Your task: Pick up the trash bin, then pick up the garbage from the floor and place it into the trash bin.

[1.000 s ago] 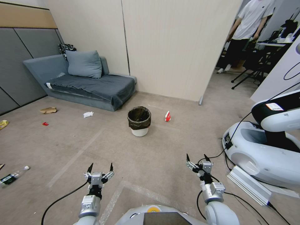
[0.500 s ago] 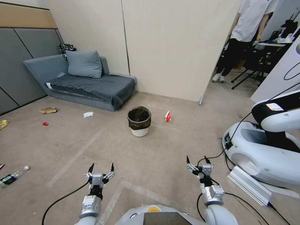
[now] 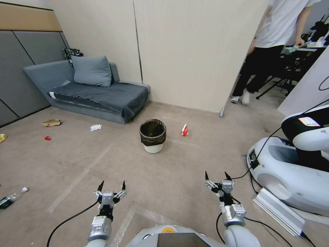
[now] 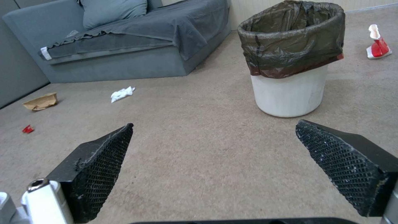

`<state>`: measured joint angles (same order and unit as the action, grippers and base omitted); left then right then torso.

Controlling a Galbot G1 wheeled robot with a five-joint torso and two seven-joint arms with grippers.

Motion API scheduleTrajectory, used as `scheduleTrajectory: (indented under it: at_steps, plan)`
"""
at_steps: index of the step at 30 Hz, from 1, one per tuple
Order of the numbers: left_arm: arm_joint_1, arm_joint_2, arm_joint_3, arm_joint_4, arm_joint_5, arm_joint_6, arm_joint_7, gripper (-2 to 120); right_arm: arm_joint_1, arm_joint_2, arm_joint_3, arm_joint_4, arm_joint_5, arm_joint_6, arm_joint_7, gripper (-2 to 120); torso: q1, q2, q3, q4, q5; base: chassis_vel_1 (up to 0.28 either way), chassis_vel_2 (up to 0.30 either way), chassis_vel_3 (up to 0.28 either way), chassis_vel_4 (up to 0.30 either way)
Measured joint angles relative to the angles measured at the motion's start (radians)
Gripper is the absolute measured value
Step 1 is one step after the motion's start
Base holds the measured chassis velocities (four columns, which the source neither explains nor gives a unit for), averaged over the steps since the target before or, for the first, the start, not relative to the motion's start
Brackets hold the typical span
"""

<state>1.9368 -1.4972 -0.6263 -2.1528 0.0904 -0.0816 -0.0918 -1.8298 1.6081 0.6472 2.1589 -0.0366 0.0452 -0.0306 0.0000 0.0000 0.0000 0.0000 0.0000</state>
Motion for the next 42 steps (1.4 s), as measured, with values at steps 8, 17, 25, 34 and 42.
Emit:
scheduleTrajectory:
  at_steps: [8,17,25,34,42]
  plan:
    - [0.003,0.002,-0.003,0.003,0.0,-0.006,0.0,100,-0.001,0.0,0.0,-0.001,-0.004,0.006,0.001,100,0.0,0.0,0.0,0.0,0.0,-0.104,0.096,0.115,-0.106]
    - [0.005,0.002,-0.004,0.006,0.004,-0.011,0.002,100,-0.002,0.0,0.0,-0.003,-0.008,0.009,0.004,100,0.0,0.0,0.0,0.0002,0.0,-0.105,0.119,0.109,-0.099]
    - [0.007,0.001,-0.005,0.006,0.009,-0.013,0.006,100,-0.001,0.0,0.0,-0.009,-0.008,0.013,0.006,100,0.0,0.0,0.0,0.0,-0.0001,-0.116,0.088,0.103,-0.095]
    - [0.009,-0.001,-0.005,0.003,0.016,-0.014,0.007,100,0.0,0.0,0.002,-0.015,-0.007,0.021,0.007,100,0.0,0.0,0.0,0.0001,0.0,-0.106,0.118,0.101,-0.115]
    - [0.011,-0.002,-0.005,0.001,0.017,-0.015,0.008,100,-0.001,0.0,0.002,-0.015,-0.007,0.024,0.007,100,0.0,0.0,0.0,-0.0002,0.0,-0.118,0.106,0.103,-0.114]
